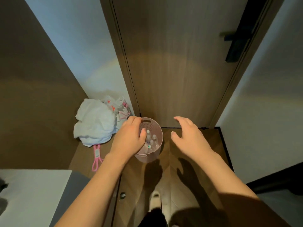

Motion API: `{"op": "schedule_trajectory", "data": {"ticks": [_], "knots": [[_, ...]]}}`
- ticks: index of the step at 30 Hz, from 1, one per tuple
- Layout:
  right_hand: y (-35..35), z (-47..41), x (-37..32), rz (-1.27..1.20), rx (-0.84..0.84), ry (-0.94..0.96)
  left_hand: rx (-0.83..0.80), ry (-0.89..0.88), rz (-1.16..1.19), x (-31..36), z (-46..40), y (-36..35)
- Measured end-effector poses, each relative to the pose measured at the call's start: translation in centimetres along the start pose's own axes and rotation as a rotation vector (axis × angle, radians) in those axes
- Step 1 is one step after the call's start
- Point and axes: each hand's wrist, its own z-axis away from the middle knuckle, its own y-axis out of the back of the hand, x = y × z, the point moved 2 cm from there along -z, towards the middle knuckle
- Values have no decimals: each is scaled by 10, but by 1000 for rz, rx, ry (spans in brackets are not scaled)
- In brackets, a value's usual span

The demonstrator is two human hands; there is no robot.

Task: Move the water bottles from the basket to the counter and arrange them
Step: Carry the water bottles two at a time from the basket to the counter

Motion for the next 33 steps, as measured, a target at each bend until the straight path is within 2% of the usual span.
{"op": "schedule_trajectory", "data": {"ticks": [10, 12, 15, 18, 21, 26, 33], "knots": [[-6, -227, -18, 111, -71, 77, 38, 76, 56, -78, -205, -25], [-4, -264, -21, 102, -41, 95, 28, 107, 65, -88, -241, -30], [-10, -310, -20, 110, -93, 124, 9, 124, 105, -100, -278, -42], [-28, -353, -16, 111, -194, 139, 31, 182, 175, -120, -294, -56], [-50, -397, -16, 130, -307, 180, 6, 281, 139, -144, -306, -70], [-73, -460, -22, 195, -505, 338, 43, 598, 119, -157, -302, -81], [-135, -505, -26, 173, -736, 557, 21, 906, 77, -152, -270, -107]]}}
